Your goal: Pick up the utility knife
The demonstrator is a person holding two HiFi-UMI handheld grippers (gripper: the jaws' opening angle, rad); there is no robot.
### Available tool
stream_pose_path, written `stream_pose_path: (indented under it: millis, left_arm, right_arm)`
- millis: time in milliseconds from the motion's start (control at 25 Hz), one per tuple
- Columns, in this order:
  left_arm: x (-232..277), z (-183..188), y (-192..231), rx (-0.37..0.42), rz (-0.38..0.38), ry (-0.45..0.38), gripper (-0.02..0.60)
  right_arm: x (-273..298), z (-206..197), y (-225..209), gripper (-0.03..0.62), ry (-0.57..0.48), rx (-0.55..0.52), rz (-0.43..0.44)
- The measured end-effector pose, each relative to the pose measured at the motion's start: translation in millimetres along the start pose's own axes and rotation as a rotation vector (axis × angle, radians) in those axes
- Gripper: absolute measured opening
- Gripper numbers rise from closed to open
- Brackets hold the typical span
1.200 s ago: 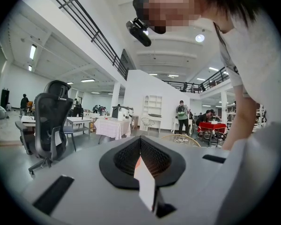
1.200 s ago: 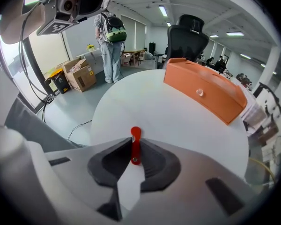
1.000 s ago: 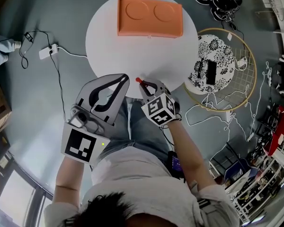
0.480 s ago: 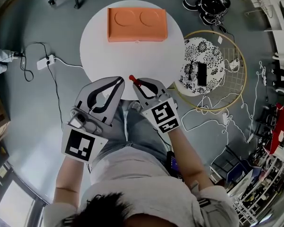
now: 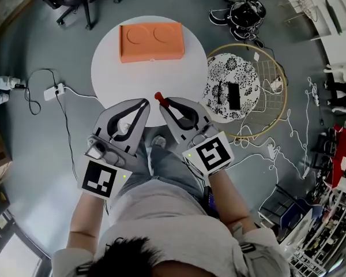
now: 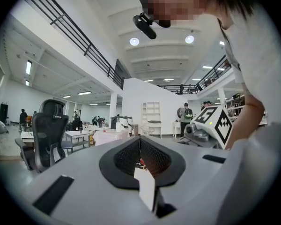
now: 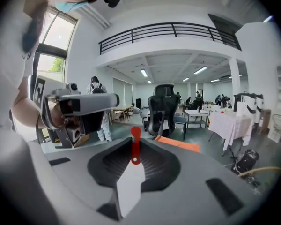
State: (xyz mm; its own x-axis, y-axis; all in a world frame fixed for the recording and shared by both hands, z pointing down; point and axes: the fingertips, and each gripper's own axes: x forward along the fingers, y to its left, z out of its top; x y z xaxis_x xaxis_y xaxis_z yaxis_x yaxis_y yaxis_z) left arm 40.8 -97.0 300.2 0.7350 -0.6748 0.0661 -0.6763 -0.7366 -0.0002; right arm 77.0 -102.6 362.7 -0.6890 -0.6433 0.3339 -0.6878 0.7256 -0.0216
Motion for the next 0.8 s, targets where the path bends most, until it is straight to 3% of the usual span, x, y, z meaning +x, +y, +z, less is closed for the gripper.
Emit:
stream_pose_path:
  millis: [400, 800]
  left_arm:
    - [-0.7, 20.1, -12.0, 0.039, -0.008, -0.046, 0.011]
    - [-8.7, 33.9, -43.7, 0.053, -0.012, -0.081, 0.011]
  right_arm:
    - [-45.3, 70.4, 12.2, 0.055, -0.218, -0.022, 0.014]
    - [-82.4, 82.5, 25.0, 0.055, -0.291, -0.053, 0.011]
